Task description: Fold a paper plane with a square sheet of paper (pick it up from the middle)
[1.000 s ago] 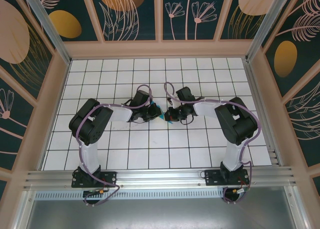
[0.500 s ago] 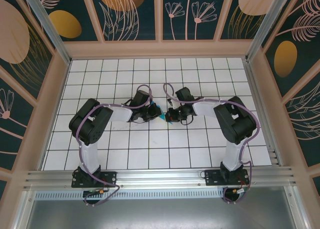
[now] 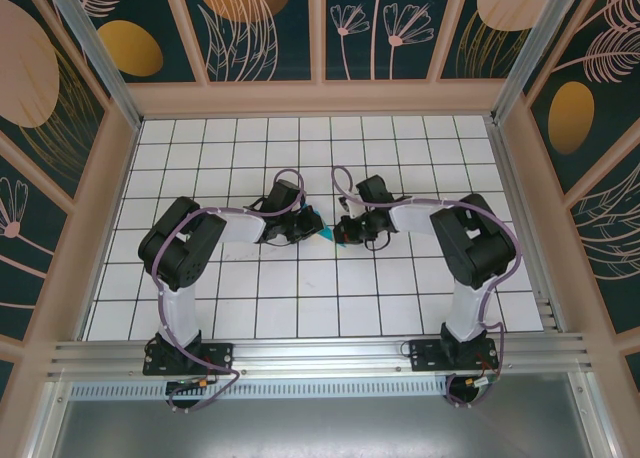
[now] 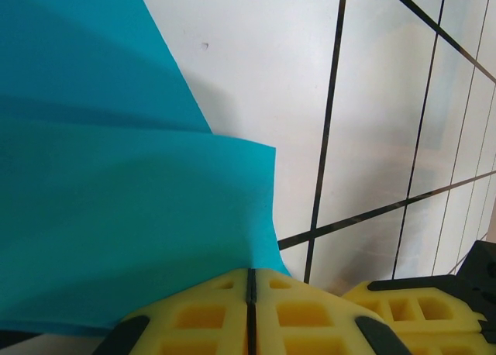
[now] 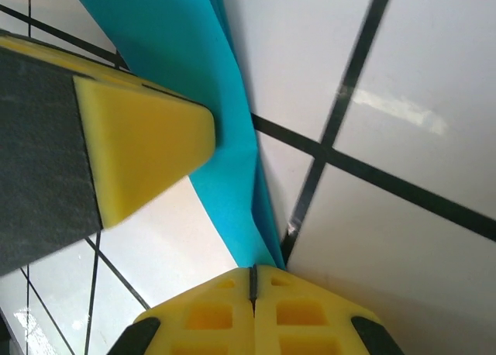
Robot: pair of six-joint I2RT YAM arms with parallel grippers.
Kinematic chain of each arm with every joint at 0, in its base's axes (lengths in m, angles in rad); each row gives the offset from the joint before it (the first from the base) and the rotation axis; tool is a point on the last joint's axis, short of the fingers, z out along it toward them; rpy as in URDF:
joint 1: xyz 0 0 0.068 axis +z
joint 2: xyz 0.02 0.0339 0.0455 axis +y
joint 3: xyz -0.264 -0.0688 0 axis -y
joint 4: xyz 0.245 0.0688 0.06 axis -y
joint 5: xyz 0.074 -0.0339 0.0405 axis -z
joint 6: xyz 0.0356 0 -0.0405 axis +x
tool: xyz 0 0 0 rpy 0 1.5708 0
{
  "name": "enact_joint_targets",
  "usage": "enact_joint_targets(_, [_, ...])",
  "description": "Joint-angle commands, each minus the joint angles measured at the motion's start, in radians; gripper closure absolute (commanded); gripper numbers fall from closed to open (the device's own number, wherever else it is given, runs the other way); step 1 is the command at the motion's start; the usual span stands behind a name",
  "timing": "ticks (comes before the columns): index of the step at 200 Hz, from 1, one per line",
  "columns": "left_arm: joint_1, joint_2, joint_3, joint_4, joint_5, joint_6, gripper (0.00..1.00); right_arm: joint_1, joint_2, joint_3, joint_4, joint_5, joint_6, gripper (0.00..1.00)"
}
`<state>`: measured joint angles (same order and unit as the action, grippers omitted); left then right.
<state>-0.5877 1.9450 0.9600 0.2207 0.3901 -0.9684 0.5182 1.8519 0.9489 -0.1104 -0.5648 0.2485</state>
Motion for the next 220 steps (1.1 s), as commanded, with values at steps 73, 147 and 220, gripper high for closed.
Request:
enact_joint_targets(73, [0.016, 0.056, -0.003, -0.103, -0.128, 0.043, 0.90, -0.037, -0.144, -0.098, -0.098, 0.051, 0.016, 0.99])
enact_joint_targets(147, [0.016, 0.049, -0.003, -0.089, -0.111, 0.038, 0.90, -0.001, -0.069, 0.029, -0.028, -0.041, 0.027, 0.99])
enact_joint_targets(220, [0.016, 0.045, 0.007, -0.091, -0.099, 0.047, 0.90, 0.000, 0.026, 0.040, -0.050, -0.027, 0.007, 0.99])
